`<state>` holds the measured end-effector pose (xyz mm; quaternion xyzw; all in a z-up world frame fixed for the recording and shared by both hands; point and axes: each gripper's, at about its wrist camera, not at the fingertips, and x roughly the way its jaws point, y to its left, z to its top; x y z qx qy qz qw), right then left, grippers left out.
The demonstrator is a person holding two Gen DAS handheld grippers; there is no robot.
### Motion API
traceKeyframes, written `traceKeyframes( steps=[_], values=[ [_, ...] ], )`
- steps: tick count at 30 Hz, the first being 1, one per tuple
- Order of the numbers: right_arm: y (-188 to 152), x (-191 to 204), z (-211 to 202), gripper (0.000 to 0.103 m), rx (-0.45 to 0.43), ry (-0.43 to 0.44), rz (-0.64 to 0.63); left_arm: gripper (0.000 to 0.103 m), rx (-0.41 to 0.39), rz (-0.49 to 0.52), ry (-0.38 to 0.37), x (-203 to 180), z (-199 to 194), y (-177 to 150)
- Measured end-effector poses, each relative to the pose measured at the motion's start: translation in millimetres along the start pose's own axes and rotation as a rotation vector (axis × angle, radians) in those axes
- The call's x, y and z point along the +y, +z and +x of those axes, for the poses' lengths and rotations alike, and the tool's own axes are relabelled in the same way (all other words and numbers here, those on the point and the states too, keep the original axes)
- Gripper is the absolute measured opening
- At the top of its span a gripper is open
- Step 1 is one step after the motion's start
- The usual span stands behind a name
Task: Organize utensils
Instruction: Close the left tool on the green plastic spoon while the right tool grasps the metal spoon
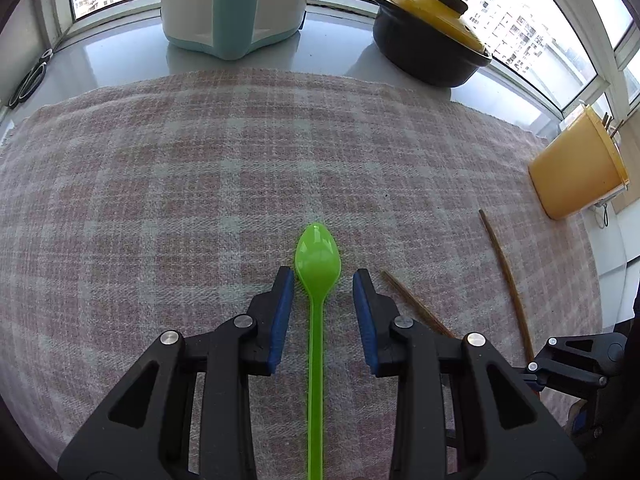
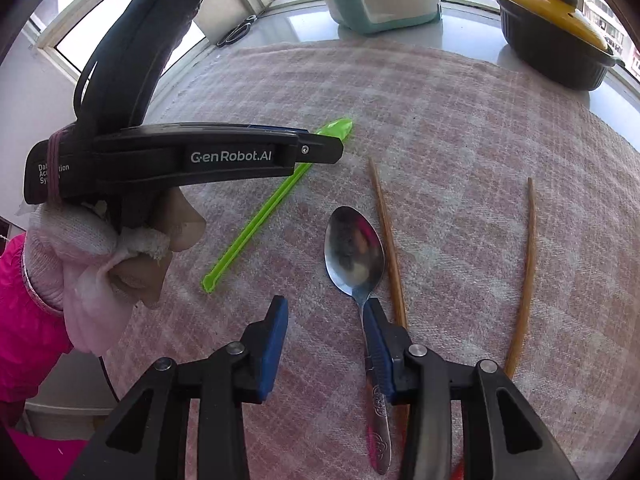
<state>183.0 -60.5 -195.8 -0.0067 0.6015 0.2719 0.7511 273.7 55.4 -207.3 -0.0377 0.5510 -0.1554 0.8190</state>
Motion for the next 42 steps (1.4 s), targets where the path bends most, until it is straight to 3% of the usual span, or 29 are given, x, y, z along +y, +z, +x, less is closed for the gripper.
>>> traceKeyframes(
  steps=[3, 5, 12, 24, 28, 34, 42],
  values=[
    [2.2, -0.4, 4.6, 0.042, 0.008, -0.007, -0.002, 0.030, -0.005, 0.023, 0.019, -3.5, 4.0, 4.6],
    [5.4, -0.7, 8.1, 0.042, 0.012, -0.016, -0.001, 0.023, -0.010, 0.028, 0.036, -3.4, 5.3, 5.7],
    [14.8, 2.2, 15.4, 0.043, 0.016, -0.065, -0.024, 0.023, -0.022, 0.041, 0.036, 1.2, 1.9, -1.1],
    [41.6, 17.6, 34.7, 0.046, 0.036, -0.173, -0.152, 0.023, -0.040, -0.055, 0.032, 40.1, -19.4, -21.1],
    [41.2, 26.6, 37.3, 0.035, 0.049, -0.240, -0.225, 0.023, -0.046, -0.067, 0.033, 46.6, -24.2, -26.1],
    [38.7, 18.1, 31.1, 0.035, 0.030, -0.230, -0.192, 0.023, -0.073, -0.100, 0.017, 51.8, -37.3, -36.5],
    [20.2, 10.9, -5.9, 0.034, -0.074, -0.190, -0.126, 0.023, -0.130, -0.130, -0.012, 41.7, -62.5, -48.6]
  ],
)
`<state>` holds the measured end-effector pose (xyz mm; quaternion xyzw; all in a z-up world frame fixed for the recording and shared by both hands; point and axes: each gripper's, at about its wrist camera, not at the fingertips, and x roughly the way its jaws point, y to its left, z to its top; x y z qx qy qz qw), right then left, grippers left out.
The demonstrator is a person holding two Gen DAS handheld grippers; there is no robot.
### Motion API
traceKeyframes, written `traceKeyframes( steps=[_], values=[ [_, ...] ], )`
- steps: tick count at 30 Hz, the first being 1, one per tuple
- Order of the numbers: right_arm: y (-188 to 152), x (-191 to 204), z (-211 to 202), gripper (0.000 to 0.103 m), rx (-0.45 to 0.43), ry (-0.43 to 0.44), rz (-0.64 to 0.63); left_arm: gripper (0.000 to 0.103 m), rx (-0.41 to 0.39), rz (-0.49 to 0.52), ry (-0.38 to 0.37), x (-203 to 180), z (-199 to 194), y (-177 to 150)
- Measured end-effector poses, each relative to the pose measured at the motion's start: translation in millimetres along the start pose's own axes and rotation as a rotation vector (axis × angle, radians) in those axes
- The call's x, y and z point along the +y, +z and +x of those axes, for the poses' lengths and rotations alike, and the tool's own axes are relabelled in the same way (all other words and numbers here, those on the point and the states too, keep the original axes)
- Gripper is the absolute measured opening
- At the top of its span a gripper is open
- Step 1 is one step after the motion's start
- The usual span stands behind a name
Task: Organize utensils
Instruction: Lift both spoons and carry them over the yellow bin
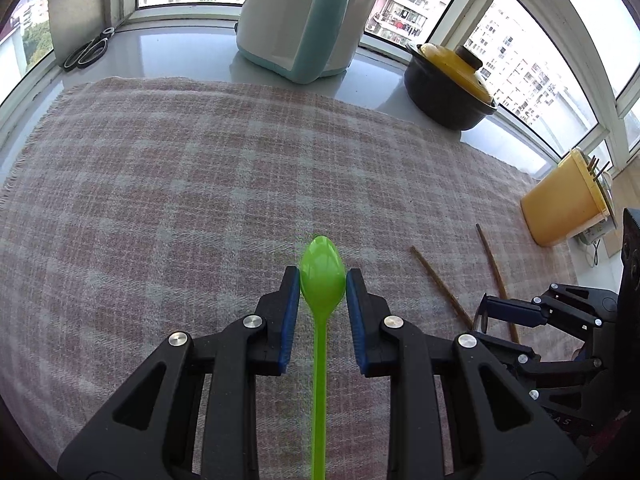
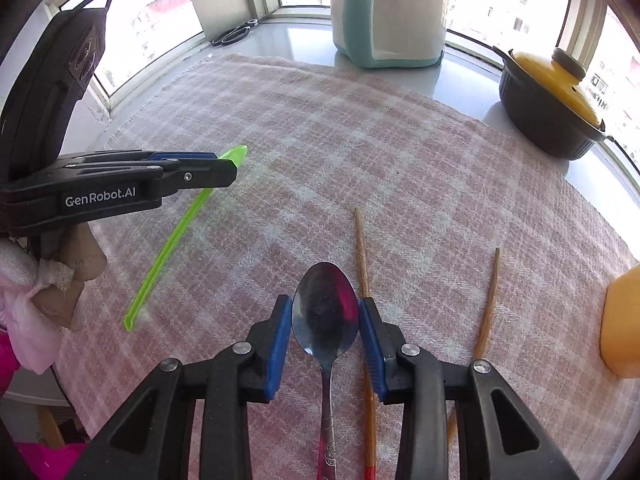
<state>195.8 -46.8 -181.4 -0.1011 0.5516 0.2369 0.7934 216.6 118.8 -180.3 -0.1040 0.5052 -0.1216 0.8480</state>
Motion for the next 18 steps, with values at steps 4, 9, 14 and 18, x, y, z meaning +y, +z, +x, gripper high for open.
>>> traceKeyframes(
  steps=[4, 9, 14, 18],
  values=[
    [-4.0, -7.2, -21.9, 0.034, -0.061, -0.004, 0.030, 0.023, -0.024, 0.015, -0.001, -13.4, -9.0, -2.0],
    [-13.5, -16.4, -51.3, 0.034, -0.142, -0.009, 0.065, 0.023, -0.048, 0.020, -0.009, -27.3, -20.1, -3.9],
    [-19.7, -20.4, -71.8, 0.034, -0.209, -0.021, 0.071, 0.023, -0.070, 0.030, -0.013, -38.9, -32.6, -5.2],
    [-24.1, -23.1, -88.4, 0.034, -0.251, -0.030, 0.069, 0.023, -0.078, 0.040, -0.021, -48.1, -39.2, -5.5]
  ],
)
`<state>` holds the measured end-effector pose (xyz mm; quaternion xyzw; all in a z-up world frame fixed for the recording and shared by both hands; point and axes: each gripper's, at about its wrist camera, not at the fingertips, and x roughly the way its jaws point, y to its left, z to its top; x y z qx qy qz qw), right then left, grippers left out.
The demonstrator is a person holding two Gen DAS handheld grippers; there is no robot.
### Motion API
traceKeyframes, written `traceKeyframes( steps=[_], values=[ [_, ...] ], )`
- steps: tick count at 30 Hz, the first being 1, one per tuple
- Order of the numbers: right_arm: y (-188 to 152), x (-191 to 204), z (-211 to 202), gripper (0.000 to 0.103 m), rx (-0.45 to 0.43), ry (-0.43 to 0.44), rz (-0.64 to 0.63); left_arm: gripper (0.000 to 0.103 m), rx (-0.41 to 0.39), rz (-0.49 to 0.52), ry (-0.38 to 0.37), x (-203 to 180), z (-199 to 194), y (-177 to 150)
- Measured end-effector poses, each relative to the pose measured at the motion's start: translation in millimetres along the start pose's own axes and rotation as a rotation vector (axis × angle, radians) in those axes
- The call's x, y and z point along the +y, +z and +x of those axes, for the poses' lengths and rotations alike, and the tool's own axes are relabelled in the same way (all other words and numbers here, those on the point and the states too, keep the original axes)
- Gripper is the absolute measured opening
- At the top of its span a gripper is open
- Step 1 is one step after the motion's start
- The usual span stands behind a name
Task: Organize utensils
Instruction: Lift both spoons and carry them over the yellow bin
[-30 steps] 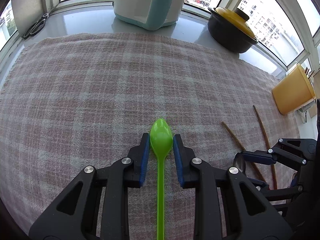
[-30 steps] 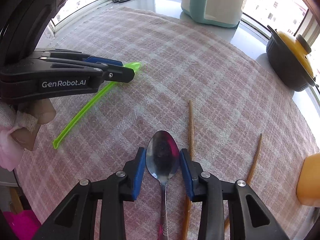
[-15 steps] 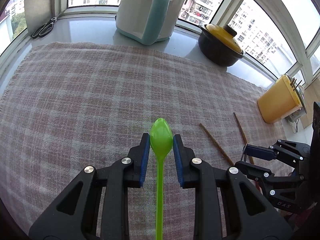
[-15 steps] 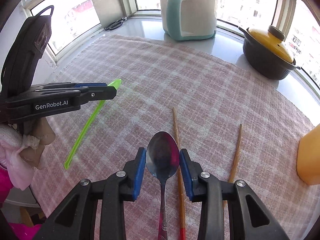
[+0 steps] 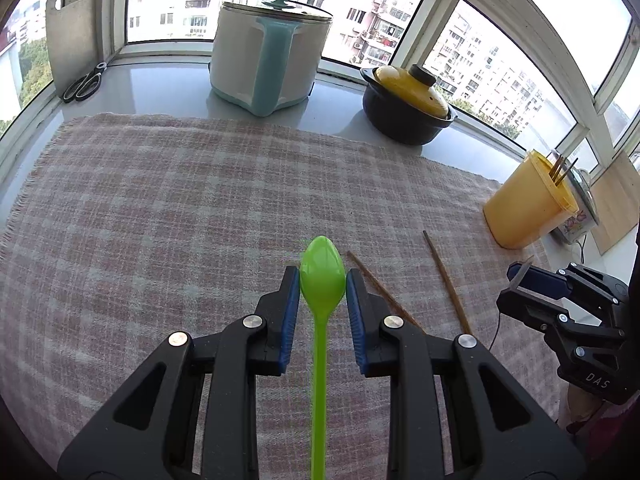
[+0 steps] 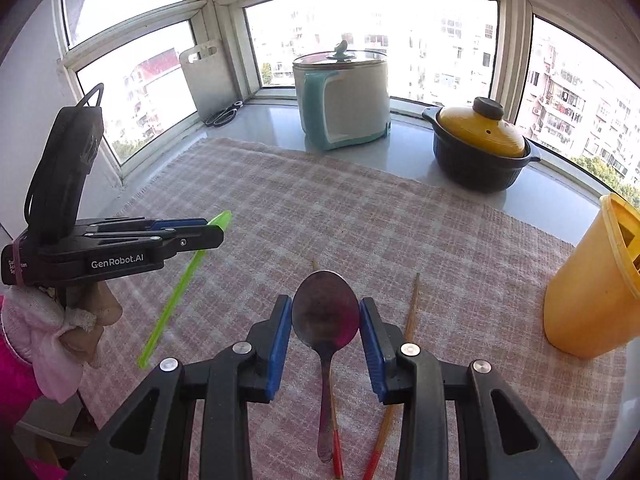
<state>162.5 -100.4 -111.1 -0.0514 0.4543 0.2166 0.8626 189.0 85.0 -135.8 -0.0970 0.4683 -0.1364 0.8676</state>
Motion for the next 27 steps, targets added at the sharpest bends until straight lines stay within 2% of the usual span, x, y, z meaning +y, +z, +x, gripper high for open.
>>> traceKeyframes(
  steps=[16, 27],
  values=[
    [-2.1, -36.2, -55.4, 0.034, -0.117, -0.019, 0.079, 0.023, -0.085, 0.028, -0.039, -46.2, -28.6, 17.6],
    [-6.9, -88.6, -109.2, 0.034, -0.205, -0.072, 0.165, 0.023, -0.161, 0.044, -0.138, -106.4, -34.7, 45.0]
  ],
)
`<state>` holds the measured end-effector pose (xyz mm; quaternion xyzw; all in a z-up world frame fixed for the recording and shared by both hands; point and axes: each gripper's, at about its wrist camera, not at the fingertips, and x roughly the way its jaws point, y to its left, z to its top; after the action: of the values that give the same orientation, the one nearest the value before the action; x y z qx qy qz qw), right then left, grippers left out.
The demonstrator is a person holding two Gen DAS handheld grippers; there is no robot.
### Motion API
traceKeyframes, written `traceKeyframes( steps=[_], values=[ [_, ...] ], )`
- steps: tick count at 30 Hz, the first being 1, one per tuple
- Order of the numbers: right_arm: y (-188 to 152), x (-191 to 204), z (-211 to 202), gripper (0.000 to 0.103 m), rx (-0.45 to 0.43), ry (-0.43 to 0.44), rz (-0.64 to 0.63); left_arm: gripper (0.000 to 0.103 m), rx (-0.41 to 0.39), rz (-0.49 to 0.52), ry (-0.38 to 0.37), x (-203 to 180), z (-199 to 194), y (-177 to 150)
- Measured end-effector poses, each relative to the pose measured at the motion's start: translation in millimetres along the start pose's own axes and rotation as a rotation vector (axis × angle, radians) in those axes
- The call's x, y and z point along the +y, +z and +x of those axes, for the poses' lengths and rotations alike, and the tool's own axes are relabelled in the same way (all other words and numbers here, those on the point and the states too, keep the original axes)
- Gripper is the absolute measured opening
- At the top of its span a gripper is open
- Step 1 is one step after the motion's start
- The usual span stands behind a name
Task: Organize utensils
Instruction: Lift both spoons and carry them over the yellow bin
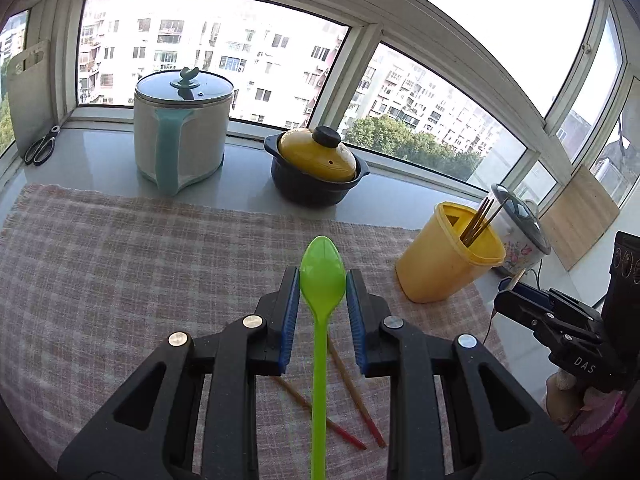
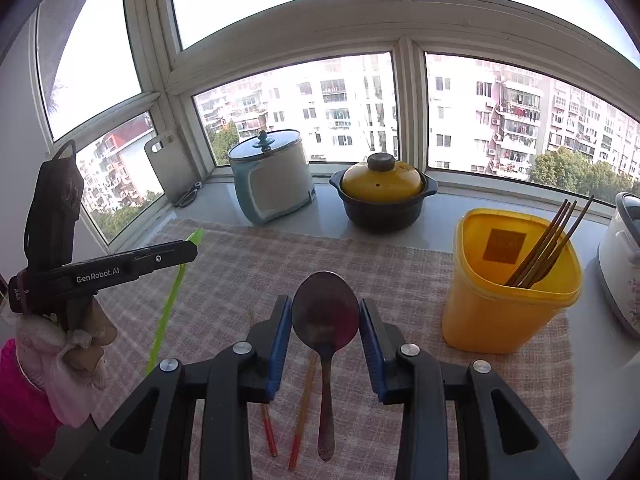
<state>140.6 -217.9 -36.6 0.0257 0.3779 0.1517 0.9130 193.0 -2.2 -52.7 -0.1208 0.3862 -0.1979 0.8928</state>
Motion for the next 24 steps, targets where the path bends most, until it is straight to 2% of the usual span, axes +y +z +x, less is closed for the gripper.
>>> traceKeyframes(
  steps=[11, 19, 24],
  values=[
    [16.3, -65.4, -39.8, 0.034, -0.075, -0.061, 0.088, 0.023, -0.039, 0.009, -0.120, -70.8, 32.7, 34.3],
    [41.7, -96.4, -59.6, 0.034, -0.138, -0.096, 0.093, 0.023, -0.097, 0.005, -0.195, -113.3, 52.3, 69.0],
    [60.9, -112.3, -64.2, 0.034, -0.176, -0.115, 0.087, 0.023, -0.097, -0.014, -0.227, -133.6, 76.1, 83.7]
  ],
)
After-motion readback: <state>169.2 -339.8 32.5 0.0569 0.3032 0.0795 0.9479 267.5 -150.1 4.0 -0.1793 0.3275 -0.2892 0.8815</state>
